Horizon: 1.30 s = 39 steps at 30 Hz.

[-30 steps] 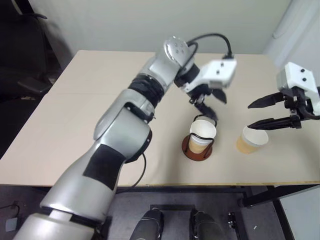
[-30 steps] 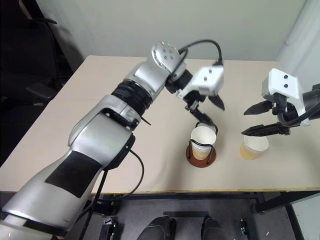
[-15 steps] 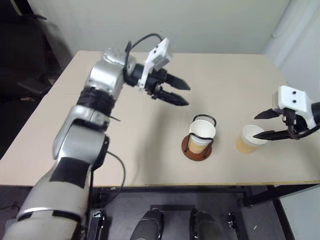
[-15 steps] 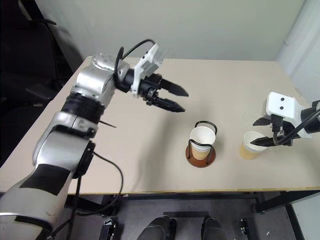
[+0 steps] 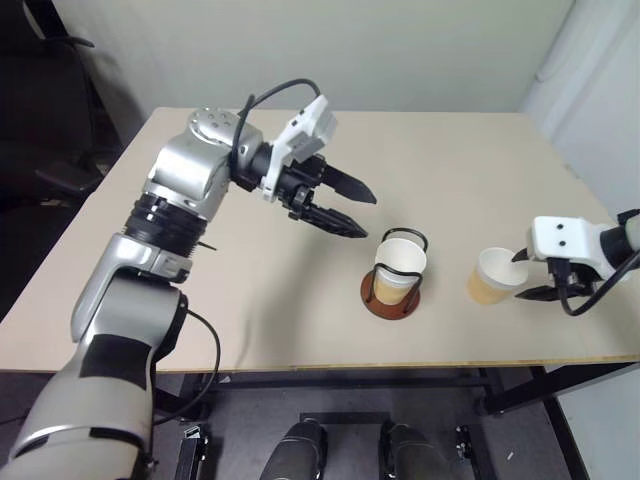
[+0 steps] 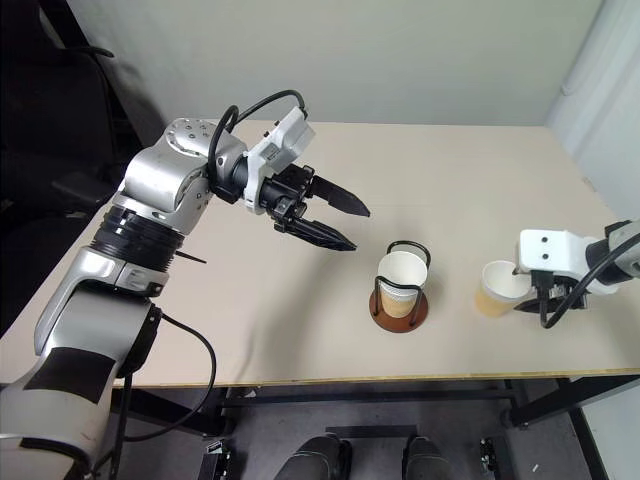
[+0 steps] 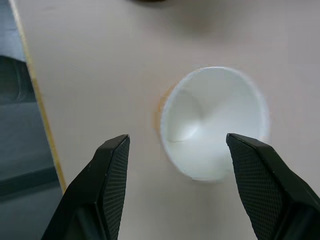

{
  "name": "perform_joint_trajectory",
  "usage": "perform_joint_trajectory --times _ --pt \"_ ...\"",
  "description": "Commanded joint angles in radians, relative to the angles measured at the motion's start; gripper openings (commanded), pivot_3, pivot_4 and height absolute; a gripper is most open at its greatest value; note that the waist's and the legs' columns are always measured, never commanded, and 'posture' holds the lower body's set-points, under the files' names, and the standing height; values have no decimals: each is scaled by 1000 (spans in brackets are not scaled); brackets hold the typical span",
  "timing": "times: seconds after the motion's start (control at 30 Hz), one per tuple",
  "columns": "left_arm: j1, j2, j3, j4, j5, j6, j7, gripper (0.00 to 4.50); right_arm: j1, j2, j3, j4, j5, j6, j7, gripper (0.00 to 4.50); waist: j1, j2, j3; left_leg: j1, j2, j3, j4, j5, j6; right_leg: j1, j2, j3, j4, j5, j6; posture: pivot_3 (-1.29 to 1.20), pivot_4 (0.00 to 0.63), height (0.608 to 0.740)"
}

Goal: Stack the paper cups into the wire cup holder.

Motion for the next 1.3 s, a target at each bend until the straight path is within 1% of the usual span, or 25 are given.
perform_joint_trajectory --times 0.03,0.23,0.4,0.47,0.53,0.73,0.87,1.0,1.1,1.2,1.3 --pt "-7 82 -12 -6 -9 -70 -30 3208 -19 18 13 0 -33 -30 7 3112 -3 0 0 0 0 0 0 0 0 0 0 0 0 0 0 0 150 740" --pt "-12 149 -36 39 -5 -149 -30 3208 -27 58 39 20 -78 -68 15 3112 -4 0 0 -1 0 -1 -2 -2 -1 -1 0 0 -1 -2 -2 0 150 740" --pt "33 214 -22 -10 -36 -144 -30 3208 -32 71 61 50 -129 -137 23 3112 -6 0 0 -1 0 -1 -2 -6 -3 -2 1 0 -2 -4 -4 0 150 740" --pt "60 241 -13 -32 -45 -145 -30 3237 -40 72 72 66 -154 -169 26 2722 -7 0 0 -1 0 -2 -3 -6 -3 -2 1 0 -2 -5 -4 0 150 740" --pt "79 260 -6 -43 -52 -150 -30 3237 -48 73 77 80 -170 -189 37 2214 -6 0 0 -1 0 -2 -4 -7 -4 -3 1 -1 -1 -5 -5 0 150 740" --pt "143 321 5 -80 -97 -164 -30 3237 -63 75 68 68 -174 -181 81 94 -7 0 0 -1 1 -2 -6 -7 -5 -4 1 -1 -2 -7 -7 0 150 740" --pt "189 362 22 -54 -88 -208 -30 3237 -47 57 45 29 -158 -151 99 42 -8 0 0 0 1 -2 -11 -6 -7 -5 1 -1 -1 -8 -9 0 150 740" --pt "190 362 69 25 -58 -238 -30 3237 -30 2 -7 -18 -130 -122 122 42 -4 0 0 -1 1 -3 -16 -3 -10 -7 1 -1 -1 -9 -10 0 150 740" --pt "189 358 84 44 -48 -239 -30 3237 -35 -33 -40 -57 -99 -96 139 42 -5 0 0 0 1 -3 -18 -4 -11 -8 1 -2 -1 -9 -12 0 150 740" --pt "177 349 100 78 -37 -247 -30 3237 -145 -39 -84 -139 -6 48 180 42 -9 1 1 -1 1 -3 -18 -4 -12 -9 1 -1 -1 -10 -12 0 150 740" --pt "168 342 96 93 -32 -253 -30 3237 -260 -12 -67 -177 34 148 185 42 -14 1 1 -1 1 -3 -19 -3 -13 -10 2 -1 0 -10 -13 0 150 740"
